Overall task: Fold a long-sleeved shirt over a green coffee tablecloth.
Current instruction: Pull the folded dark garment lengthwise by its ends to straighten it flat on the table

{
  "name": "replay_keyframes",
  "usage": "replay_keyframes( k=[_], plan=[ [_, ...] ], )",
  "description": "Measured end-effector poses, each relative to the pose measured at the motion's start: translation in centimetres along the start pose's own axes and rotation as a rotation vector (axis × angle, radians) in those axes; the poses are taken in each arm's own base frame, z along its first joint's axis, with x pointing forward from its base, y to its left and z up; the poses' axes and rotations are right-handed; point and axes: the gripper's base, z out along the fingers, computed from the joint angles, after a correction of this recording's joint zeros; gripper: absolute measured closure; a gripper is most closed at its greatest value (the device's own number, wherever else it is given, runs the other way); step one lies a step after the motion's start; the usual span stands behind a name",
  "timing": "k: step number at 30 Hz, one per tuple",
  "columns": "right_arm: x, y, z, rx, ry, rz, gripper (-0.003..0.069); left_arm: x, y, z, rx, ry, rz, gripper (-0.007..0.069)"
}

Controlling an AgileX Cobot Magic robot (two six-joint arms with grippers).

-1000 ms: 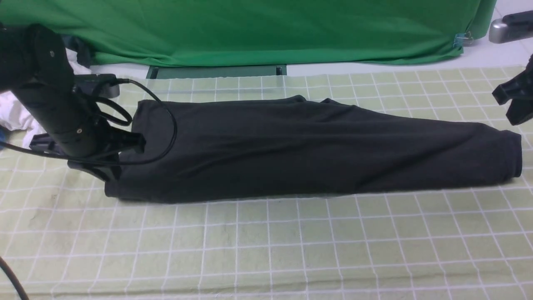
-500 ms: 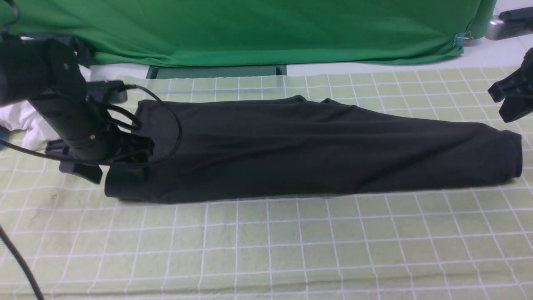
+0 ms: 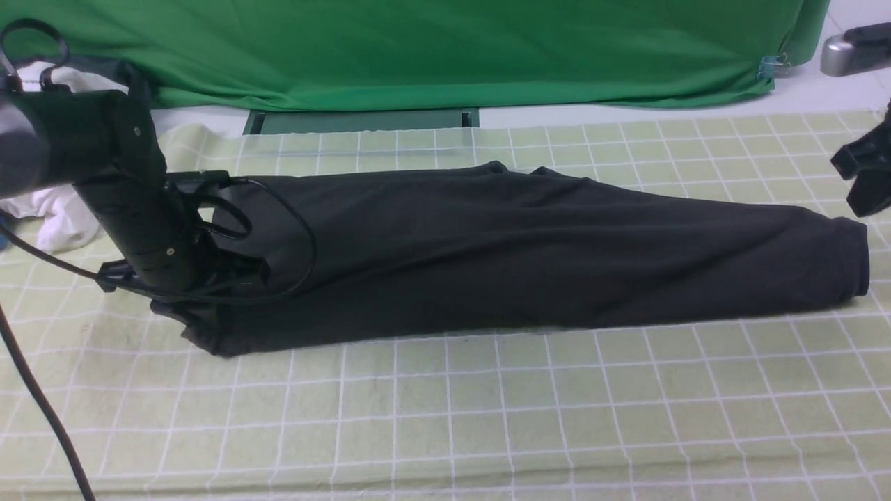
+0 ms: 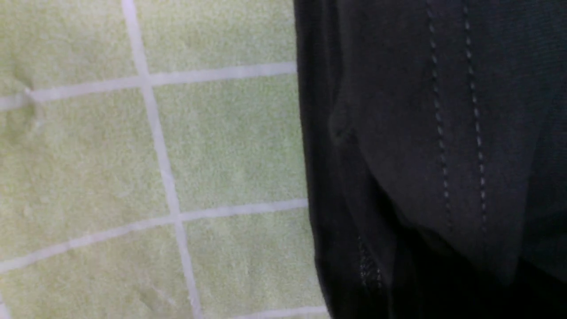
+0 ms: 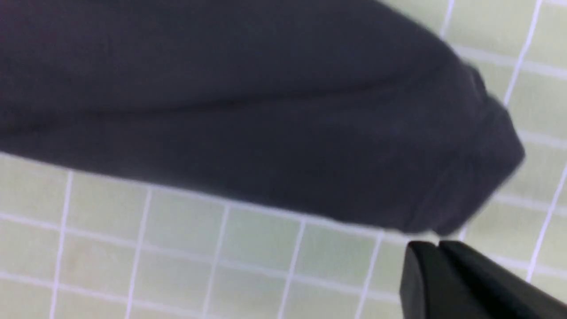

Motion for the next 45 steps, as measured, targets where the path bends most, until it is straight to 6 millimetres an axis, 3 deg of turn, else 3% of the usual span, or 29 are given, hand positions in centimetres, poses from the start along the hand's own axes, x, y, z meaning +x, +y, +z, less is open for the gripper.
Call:
replay_keyframes(
  k=[5, 6, 7, 10, 14, 19, 21, 24, 27, 37, 41, 45],
  plan=[
    [1.0, -1.7, -0.1, -0.004, 0.036, 0.080, 0.0501, 0.5, 0.4, -1.9, -0.061, -0.018, 0.040, 0.0567],
    [1.1, -2.1, 0.0, -0.003, 0.041, 0.097, 0.0436, 0.6, 0.4, -2.4, -0.076, -0.031, 0.048, 0.0567],
    [1.1, -2.2, 0.0, -0.002, 0.041, 0.100, 0.0428, 0.6, 0.4, -2.6, -0.076, -0.037, 0.049, 0.0567],
    [1.0, -2.4, 1.2, -0.011, 0.066, 0.105, 0.0308, 0.6, 0.5, -2.9, -0.082, -0.048, 0.052, 0.0567],
    [0.2, -2.8, 4.5, -0.021, 0.090, 0.105, 0.0262, 0.7, 0.5, -2.7, -0.082, -0.048, 0.052, 0.0567],
    [-0.5, -3.2, 7.8, -0.038, 0.082, 0.124, 0.0259, 0.7, 0.5, -2.7, -0.082, -0.046, 0.049, 0.0567],
    [-0.5, -3.2, 9.0, -0.058, 0.098, 0.132, 0.0300, 0.7, 0.5, -2.7, -0.081, -0.041, 0.049, 0.0567],
    [-0.5, -3.2, 9.4, -0.070, 0.113, 0.128, 0.0536, 1.1, 0.5, -2.8, -0.090, -0.003, 0.054, 0.0567],
    [-0.2, -3.0, 9.2, -0.084, 0.139, 0.116, 0.0627, 1.8, 0.9, -2.8, -0.119, 0.022, 0.048, 0.0567],
    [2.0, -1.6, 6.4, -0.138, 0.237, 0.107, 0.0666, 6.4, 3.3, -4.4, -0.146, 0.011, -0.051, 0.0567],
    [3.3, -1.0, 5.8, -0.145, 0.241, 0.112, 0.0666, 6.9, 4.8, -5.2, -0.174, -0.043, -0.085, 0.0567],
    [3.3, -0.7, 5.4, -0.150, 0.207, 0.123, 0.0641, 6.9, 5.5, -5.3, -0.179, -0.063, -0.106, 0.0567]
  ],
)
